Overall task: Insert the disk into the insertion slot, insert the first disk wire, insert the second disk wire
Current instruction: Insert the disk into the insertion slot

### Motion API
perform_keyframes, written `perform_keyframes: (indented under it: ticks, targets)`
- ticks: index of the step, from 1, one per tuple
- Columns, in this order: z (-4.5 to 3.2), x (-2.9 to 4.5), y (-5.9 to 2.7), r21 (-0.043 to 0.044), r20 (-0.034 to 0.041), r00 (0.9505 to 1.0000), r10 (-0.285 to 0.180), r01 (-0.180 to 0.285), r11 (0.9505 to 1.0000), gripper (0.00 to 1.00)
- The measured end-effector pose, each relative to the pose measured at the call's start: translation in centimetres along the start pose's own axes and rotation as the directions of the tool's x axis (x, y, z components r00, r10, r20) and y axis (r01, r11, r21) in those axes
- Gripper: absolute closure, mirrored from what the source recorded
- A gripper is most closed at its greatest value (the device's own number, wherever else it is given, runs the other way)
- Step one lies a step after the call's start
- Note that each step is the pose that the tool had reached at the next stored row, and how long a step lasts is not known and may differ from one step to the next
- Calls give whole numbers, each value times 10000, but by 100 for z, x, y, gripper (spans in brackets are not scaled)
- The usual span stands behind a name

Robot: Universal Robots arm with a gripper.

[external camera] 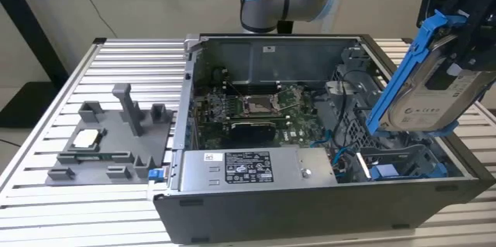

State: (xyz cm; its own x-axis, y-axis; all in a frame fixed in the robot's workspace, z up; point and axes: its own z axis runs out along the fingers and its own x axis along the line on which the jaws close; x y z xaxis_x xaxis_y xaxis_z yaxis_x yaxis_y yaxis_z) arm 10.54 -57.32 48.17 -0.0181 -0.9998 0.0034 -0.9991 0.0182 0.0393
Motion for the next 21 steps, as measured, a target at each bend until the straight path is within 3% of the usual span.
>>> perform_keyframes:
  ticks: [21]
  targets:
    - [146, -1, -63, 0, 0, 10000, 0, 0, 10000, 68]
